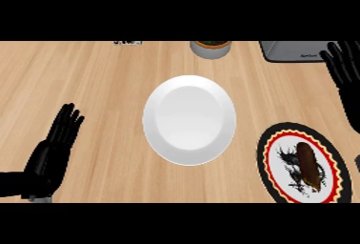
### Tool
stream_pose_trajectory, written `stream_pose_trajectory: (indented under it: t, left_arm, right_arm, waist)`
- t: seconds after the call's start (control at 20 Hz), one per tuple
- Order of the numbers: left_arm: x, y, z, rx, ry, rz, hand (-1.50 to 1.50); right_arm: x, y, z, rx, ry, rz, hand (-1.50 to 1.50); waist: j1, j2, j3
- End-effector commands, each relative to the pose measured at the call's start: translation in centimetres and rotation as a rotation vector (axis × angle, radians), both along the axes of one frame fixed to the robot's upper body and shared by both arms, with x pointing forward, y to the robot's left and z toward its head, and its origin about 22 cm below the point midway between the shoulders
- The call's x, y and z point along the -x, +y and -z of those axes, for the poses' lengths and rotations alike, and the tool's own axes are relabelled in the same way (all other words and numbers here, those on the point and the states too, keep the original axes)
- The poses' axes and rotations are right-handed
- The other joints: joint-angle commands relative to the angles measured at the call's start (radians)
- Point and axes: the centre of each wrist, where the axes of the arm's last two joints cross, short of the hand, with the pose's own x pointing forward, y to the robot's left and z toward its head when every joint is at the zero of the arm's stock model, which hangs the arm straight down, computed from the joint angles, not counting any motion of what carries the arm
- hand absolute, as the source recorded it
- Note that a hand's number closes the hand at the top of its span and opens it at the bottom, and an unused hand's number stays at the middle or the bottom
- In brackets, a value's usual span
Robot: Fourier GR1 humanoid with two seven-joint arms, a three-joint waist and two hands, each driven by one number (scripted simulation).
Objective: Pick the sweet potato from the plate and place it in the plate
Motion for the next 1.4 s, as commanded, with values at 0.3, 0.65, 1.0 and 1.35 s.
stream_pose_trajectory:
  t: [0.3,0.65,1.0,1.35]
  left_arm:
    - [1.0,-0.2,4.0,-0.025,0.314,-0.025,0.0]
    - [-2.1,-2.5,5.1,0.035,0.433,-0.005,0.0]
    - [-1.6,-2.1,5.8,0.003,0.458,0.009,0.0]
    - [-1.5,-4.3,4.8,0.02,0.432,0.018,0.0]
  right_arm:
    - [1.1,-8.1,-7.0,0.948,0.061,0.28,1.5]
    - [4.1,-10.4,-0.3,0.722,-0.125,0.583,-1.5]
    - [6.9,-10.1,-1.8,0.92,0.027,0.491,-1.5]
    - [8.0,-6.4,-3.0,1.282,0.348,0.364,-1.5]
  waist:
    - [-0.044,0.034,-0.055]
    - [-0.007,0.008,-0.012]
    - [0.0,0.008,-0.013]
    - [0.009,0.007,-0.015]
